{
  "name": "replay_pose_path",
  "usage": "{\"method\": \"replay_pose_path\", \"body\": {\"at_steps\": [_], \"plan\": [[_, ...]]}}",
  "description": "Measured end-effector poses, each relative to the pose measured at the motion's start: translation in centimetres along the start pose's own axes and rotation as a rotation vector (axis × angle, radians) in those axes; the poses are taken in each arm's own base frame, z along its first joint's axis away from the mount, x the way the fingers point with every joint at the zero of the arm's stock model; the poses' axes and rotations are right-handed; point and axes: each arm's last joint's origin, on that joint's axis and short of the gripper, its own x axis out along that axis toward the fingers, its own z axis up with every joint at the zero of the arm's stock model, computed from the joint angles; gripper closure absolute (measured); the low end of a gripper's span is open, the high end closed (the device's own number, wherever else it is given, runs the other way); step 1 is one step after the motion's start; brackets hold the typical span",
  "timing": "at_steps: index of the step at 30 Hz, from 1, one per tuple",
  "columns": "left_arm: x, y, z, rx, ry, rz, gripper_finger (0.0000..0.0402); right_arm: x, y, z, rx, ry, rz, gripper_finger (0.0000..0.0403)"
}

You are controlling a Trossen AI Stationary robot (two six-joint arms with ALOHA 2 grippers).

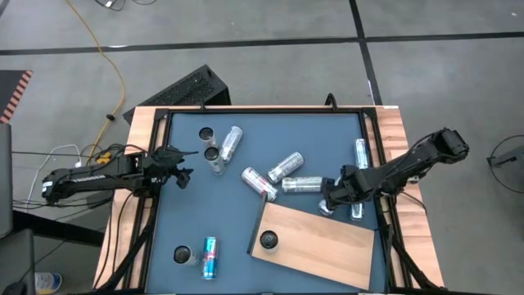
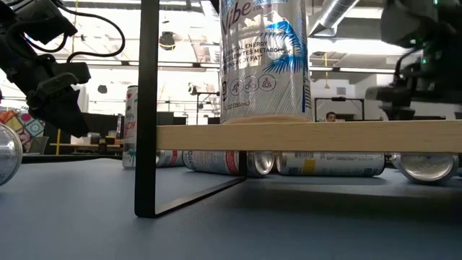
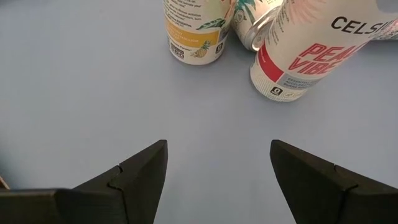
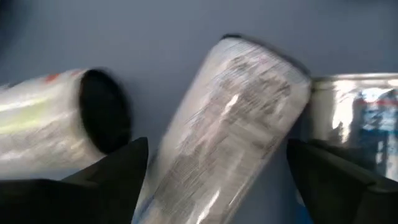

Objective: Place canned beverage on shelf
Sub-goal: Put the right white blue soda can on the shelf

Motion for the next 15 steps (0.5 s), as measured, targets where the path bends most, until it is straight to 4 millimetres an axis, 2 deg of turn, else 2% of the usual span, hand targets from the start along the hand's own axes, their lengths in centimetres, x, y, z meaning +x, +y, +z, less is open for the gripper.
{"method": "replay_pose_path", "body": {"at_steps": [8,15], "plan": [[0.0,0.0,0.0,0.0,0.001,0.0,0.0132,1.7,-0.6,0.1,0.049,0.017,-0.008,0.011],[0.0,0.0,0.0,0.0,0.001,0.0,0.0132,1.9,-0.5,0.1,-0.011,0.018,0.0,0.0178]]}}
